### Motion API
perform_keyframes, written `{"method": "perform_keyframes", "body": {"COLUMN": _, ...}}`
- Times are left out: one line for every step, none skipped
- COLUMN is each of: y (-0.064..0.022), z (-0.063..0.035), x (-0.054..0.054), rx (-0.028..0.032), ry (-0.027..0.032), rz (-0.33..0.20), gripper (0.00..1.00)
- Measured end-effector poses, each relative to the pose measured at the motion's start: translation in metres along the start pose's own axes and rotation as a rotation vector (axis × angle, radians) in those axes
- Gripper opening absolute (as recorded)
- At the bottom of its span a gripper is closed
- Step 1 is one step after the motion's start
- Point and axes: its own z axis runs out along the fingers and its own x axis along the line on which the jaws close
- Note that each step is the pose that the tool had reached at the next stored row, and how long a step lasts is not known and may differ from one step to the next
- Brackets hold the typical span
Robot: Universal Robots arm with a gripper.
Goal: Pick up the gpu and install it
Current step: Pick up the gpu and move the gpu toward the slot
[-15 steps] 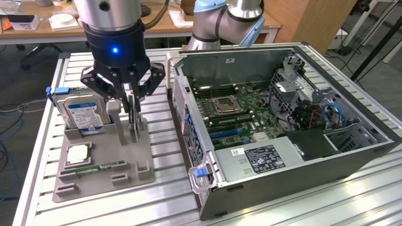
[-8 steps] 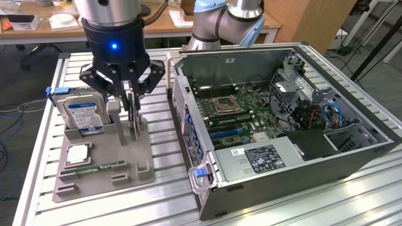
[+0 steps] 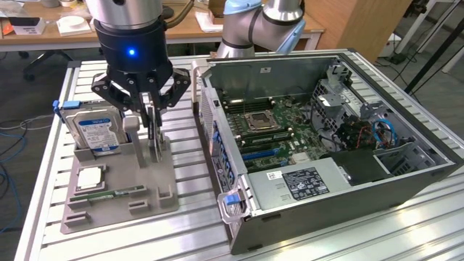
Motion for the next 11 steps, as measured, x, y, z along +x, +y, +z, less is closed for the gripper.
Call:
{"method": "perform_keyframes", "body": {"y": 0.0000, "z": 0.0000, "x": 0.0000, "rx": 0.0000, "ry": 0.0000, "rz": 0.000, "gripper": 0.26}}
{"method": "perform_keyframes", "body": {"y": 0.0000, "z": -0.0002, "x": 0.0000, "rx": 0.0000, "ry": 0.0000, "rz": 0.000, "gripper": 0.26}}
{"method": "perform_keyframes", "body": {"y": 0.0000, "z": -0.0006, "x": 0.0000, "rx": 0.0002, "ry": 0.0002, "rz": 0.000, "gripper": 0.26}}
{"method": "perform_keyframes", "body": {"y": 0.0001, "z": -0.0012, "x": 0.0000, "rx": 0.0003, "ry": 0.0002, "rz": 0.000, "gripper": 0.26}}
{"method": "perform_keyframes", "body": {"y": 0.0001, "z": -0.0018, "x": 0.0000, "rx": 0.0001, "ry": 0.0000, "rz": 0.000, "gripper": 0.26}}
{"method": "perform_keyframes", "body": {"y": 0.0001, "z": -0.0025, "x": -0.0001, "rx": 0.0001, "ry": 0.0001, "rz": 0.000, "gripper": 0.26}}
{"method": "perform_keyframes", "body": {"y": 0.0002, "z": -0.0034, "x": -0.0001, "rx": 0.0001, "ry": 0.0001, "rz": 0.000, "gripper": 0.26}}
{"method": "perform_keyframes", "body": {"y": 0.0002, "z": -0.0042, "x": -0.0001, "rx": 0.0001, "ry": 0.0000, "rz": 0.000, "gripper": 0.26}}
{"method": "perform_keyframes", "body": {"y": 0.0002, "z": -0.0050, "x": -0.0001, "rx": 0.0001, "ry": 0.0000, "rz": 0.000, "gripper": 0.26}}
{"method": "perform_keyframes", "body": {"y": 0.0003, "z": -0.0057, "x": -0.0001, "rx": 0.0000, "ry": 0.0000, "rz": 0.000, "gripper": 0.26}}
{"method": "perform_keyframes", "body": {"y": 0.0003, "z": -0.0065, "x": -0.0001, "rx": 0.0000, "ry": 0.0000, "rz": 0.000, "gripper": 0.26}}
